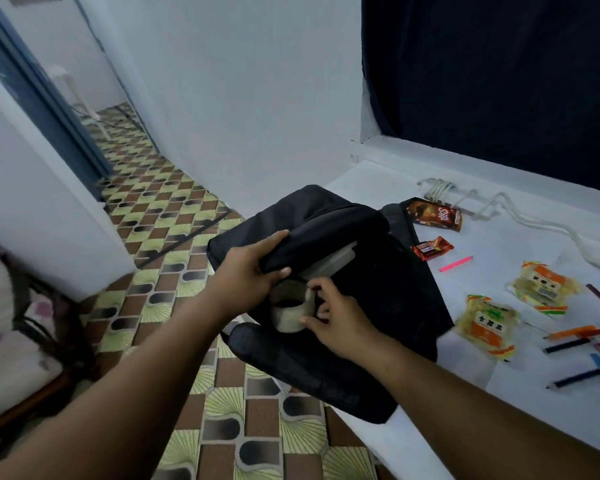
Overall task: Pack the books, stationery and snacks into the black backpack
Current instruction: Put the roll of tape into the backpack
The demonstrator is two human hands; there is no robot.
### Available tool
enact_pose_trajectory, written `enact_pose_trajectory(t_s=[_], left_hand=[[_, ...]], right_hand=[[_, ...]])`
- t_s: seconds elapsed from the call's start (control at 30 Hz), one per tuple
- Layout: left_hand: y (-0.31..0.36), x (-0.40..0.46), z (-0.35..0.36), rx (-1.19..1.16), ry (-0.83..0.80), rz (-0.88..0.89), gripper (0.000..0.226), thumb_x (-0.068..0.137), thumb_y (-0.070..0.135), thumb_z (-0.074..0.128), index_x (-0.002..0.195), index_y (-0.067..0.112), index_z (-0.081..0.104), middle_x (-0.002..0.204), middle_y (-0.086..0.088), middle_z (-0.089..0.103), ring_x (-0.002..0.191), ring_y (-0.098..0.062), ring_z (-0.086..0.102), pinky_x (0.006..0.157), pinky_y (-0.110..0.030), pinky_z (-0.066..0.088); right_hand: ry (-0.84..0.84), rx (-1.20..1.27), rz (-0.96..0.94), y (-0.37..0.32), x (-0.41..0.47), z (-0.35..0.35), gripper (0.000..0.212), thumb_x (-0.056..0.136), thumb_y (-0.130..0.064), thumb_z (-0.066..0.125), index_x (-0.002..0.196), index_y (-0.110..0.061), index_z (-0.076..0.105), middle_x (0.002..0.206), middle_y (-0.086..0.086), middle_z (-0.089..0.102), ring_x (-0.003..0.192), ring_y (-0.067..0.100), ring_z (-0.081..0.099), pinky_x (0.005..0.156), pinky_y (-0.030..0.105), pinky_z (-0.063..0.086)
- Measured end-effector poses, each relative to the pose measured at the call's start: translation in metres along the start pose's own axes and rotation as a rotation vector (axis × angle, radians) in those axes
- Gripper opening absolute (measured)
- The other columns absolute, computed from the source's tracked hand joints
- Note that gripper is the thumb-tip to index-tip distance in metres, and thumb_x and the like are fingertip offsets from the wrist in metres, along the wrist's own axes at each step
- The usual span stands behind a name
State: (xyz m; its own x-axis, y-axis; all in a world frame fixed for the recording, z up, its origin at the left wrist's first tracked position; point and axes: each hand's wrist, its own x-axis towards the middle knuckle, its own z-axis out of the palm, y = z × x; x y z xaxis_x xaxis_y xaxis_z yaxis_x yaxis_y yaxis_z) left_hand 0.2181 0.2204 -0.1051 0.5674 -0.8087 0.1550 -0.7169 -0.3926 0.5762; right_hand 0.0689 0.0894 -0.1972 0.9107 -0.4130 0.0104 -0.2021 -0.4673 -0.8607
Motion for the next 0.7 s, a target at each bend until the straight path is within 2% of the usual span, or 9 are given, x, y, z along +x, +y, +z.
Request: enact_pose_trajectory(t_s=[0.1,0.17,0.2,0.27,0.33,0.4,0.43,0.57,0.7], left_hand=[[-0.008,-0.003,0.005,0.169,-0.033,-0.136,0.074,0.09,0.051,0.067,0.154,0.031,0.037,0.141,-0.004,0.057,0.13,-0.028,0.052,0.106,-0.038,0.045],[-0.015,-0.006,0.009,0.219,-0.04,-0.24,0.072,0.089,0.063,0.059,0.152,0.035,0.038,0.151,-0.004,0.047,0.138,-0.039,0.04,0.11,-0.049,0.04],[-0.017,-0.008,0.01,0.206,-0.032,-0.264,0.071,0.087,0.067,0.056,0.149,0.035,0.041,0.151,-0.004,0.046,0.138,-0.041,0.039,0.11,-0.05,0.04],[-0.019,-0.009,0.008,0.163,0.0,-0.275,0.063,0.088,0.065,0.057,0.141,0.031,0.052,0.137,-0.005,0.057,0.126,-0.034,0.053,0.1,-0.044,0.047],[-0.02,-0.005,0.006,0.14,0.019,-0.246,0.043,0.092,0.054,0.061,0.122,0.022,0.064,0.107,-0.004,0.07,0.101,-0.027,0.065,0.08,-0.037,0.052],[-0.02,0.0,0.003,0.12,0.068,-0.199,0.033,0.094,0.047,0.062,0.094,0.015,0.062,0.078,-0.002,0.065,0.075,-0.023,0.062,0.062,-0.034,0.045],[-0.021,0.002,0.002,0.109,0.087,-0.186,0.033,0.095,0.044,0.062,0.087,0.013,0.058,0.071,-0.001,0.06,0.069,-0.021,0.059,0.057,-0.033,0.04],[-0.027,0.008,-0.007,-0.028,0.08,-0.183,0.027,0.097,0.036,0.062,0.085,0.013,0.056,0.073,-0.002,0.06,0.066,-0.015,0.056,0.056,-0.029,0.039],[-0.029,0.006,-0.014,-0.146,0.044,-0.162,0.024,0.097,0.031,0.063,0.084,0.013,0.056,0.069,0.003,0.054,0.061,-0.009,0.049,0.055,-0.025,0.038]], right_hand=[[0.079,-0.016,-0.013,0.008,-0.001,0.007,0.05,0.082,-0.025,0.079,0.12,-0.027,0.047,0.12,0.001,0.057,0.097,0.014,0.061,0.089,0.035,0.056],[0.151,-0.163,-0.212,0.014,-0.009,0.009,0.031,0.085,-0.022,0.075,0.109,-0.019,0.056,0.116,-0.004,0.052,0.101,0.012,0.056,0.089,0.032,0.054],[0.162,-0.24,-0.322,0.015,-0.014,0.009,0.021,0.087,-0.02,0.071,0.105,-0.016,0.06,0.113,-0.004,0.051,0.101,0.013,0.056,0.088,0.03,0.053],[0.115,-0.353,-0.466,0.017,-0.02,0.011,0.016,0.091,-0.014,0.061,0.105,-0.012,0.067,0.109,-0.002,0.056,0.101,0.015,0.057,0.084,0.03,0.054],[0.051,-0.449,-0.534,0.02,-0.02,0.014,0.028,0.089,-0.01,0.054,0.112,-0.012,0.069,0.108,-0.001,0.06,0.104,0.016,0.055,0.082,0.031,0.055],[0.013,-0.526,-0.54,0.018,-0.016,0.016,0.036,0.087,-0.011,0.048,0.117,-0.016,0.067,0.109,-0.001,0.06,0.106,0.016,0.054,0.083,0.033,0.054],[0.006,-0.533,-0.538,0.016,-0.014,0.016,0.038,0.086,-0.013,0.045,0.118,-0.017,0.066,0.109,-0.002,0.06,0.106,0.017,0.055,0.084,0.033,0.054],[-0.03,-0.575,-0.569,0.006,-0.002,0.024,0.044,0.082,-0.011,0.043,0.122,-0.017,0.062,0.11,0.001,0.06,0.104,0.021,0.056,0.087,0.031,0.052],[-0.116,-0.611,-0.549,0.006,0.012,0.033,0.055,0.086,-0.008,0.044,0.14,-0.016,0.047,0.14,0.001,0.049,0.136,0.023,0.042,0.11,0.033,0.041]])
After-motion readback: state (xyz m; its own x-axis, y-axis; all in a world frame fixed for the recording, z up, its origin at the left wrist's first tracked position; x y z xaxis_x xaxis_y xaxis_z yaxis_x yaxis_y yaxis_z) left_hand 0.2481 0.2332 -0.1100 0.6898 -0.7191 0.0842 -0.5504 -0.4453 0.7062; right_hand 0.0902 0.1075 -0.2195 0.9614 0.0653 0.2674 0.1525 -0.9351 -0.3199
